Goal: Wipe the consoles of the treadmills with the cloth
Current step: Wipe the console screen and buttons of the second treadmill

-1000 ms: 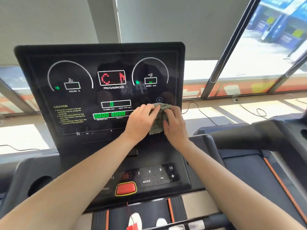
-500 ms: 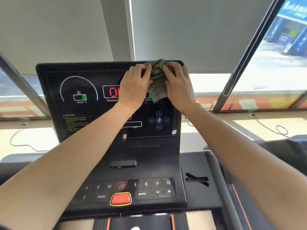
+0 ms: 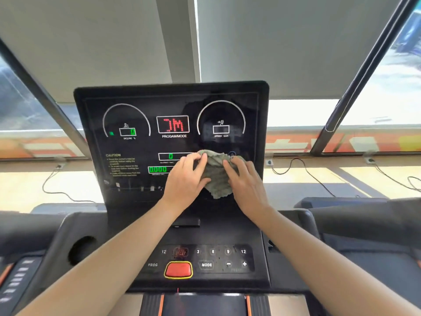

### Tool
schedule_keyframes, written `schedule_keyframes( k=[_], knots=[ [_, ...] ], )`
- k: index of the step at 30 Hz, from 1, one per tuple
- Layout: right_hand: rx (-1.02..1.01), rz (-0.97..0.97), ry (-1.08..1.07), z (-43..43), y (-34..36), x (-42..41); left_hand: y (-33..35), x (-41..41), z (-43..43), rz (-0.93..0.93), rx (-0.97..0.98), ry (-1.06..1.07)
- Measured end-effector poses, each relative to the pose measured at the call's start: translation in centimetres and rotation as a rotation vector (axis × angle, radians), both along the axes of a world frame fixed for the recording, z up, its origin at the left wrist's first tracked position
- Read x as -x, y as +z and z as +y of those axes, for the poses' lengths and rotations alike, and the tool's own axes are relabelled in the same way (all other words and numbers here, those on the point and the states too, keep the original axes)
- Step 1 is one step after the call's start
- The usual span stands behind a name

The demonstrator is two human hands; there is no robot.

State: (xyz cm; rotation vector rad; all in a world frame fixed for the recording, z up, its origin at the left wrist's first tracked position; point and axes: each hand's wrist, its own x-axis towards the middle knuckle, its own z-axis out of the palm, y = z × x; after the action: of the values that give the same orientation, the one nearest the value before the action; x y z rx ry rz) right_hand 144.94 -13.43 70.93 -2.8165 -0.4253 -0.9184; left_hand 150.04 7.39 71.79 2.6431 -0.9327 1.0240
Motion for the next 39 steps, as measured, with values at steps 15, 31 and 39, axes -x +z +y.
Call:
schedule_keyframes(
  k=[15,31,39],
  knots=[
    [0.065,0.003,-0.090,2.4,1.6,-1.6,1.3,-2.3,3.0,-0.059,0.045,0.049],
    [0.169,0.005,-0.275,1.9,14.5,-9.6,12.8,-9.6,2.3,-0.219,-0.053,0.062],
    [0.290,0.027,-0.085,5.8,8.2,-5.7,7.2,-7.0,6.6,-0.175,-0.015,-0.067]
  ],
)
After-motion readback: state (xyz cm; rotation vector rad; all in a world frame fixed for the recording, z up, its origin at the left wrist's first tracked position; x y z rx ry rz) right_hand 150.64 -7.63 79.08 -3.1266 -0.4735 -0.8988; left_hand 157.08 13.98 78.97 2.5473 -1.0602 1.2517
